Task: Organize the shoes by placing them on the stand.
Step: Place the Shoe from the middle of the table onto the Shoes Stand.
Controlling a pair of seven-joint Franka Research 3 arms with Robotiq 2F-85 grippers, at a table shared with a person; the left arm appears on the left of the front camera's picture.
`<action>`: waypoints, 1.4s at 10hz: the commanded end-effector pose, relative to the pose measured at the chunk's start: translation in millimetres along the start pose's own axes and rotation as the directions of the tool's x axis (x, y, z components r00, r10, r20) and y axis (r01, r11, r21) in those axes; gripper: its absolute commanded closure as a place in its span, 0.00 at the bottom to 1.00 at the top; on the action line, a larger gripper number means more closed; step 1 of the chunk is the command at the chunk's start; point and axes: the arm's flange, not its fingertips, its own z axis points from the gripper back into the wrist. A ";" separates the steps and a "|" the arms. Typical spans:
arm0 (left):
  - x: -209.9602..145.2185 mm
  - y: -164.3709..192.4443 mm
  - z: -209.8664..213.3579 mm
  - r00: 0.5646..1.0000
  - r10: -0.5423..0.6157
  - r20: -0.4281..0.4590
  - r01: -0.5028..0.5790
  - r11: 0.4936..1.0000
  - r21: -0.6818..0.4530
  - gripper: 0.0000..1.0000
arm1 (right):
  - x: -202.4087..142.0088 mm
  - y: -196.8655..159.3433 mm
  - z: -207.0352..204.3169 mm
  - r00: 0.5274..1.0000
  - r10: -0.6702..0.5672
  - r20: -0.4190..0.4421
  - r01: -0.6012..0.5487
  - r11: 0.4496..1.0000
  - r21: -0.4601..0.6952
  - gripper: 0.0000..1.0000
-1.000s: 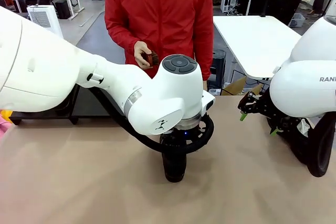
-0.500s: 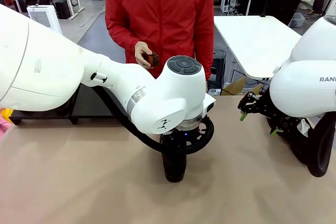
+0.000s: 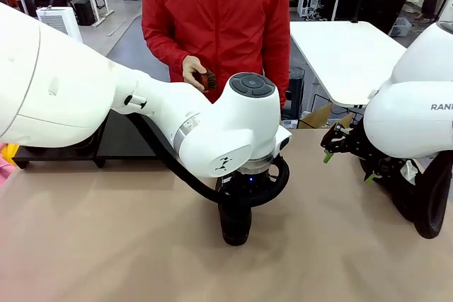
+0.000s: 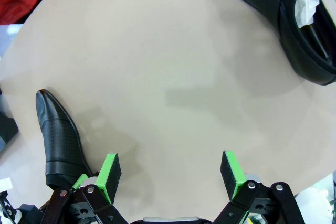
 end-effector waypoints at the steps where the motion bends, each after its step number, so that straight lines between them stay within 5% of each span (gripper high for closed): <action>1: 4.7 1.1 -0.2 0.999 0.037 0.015 -0.037 0.999 0.026 1.00 | 0.4 2.0 0.5 1.000 0.013 0.005 -0.013 1.000 0.020 0.00; 3: 3.7 7.2 5.1 0.998 0.050 -0.034 -0.050 0.999 0.001 1.00 | 0.4 2.0 0.5 1.000 0.013 0.005 -0.013 1.000 0.020 0.00; 5: -11.7 29.3 52.5 0.974 0.102 -0.201 -0.123 0.988 -0.092 1.00 | 0.4 2.0 0.5 1.000 0.013 0.005 -0.013 1.000 0.020 0.00; 9: 2.6 121.8 142.9 0.986 0.169 -0.011 -0.168 0.971 -0.169 1.00 | 0.4 2.0 0.5 1.000 0.013 0.005 -0.013 1.000 0.020 0.00; 13: 70.1 196.6 140.8 0.946 0.171 0.275 -0.138 0.981 -0.135 1.00 | 0.4 2.0 0.5 1.000 0.013 0.005 -0.013 1.000 0.020 0.00; 14: 74.8 204.8 143.6 0.951 0.152 0.269 -0.115 0.982 -0.146 1.00 | 0.4 2.0 0.5 1.000 0.013 0.005 -0.013 1.000 0.020 0.00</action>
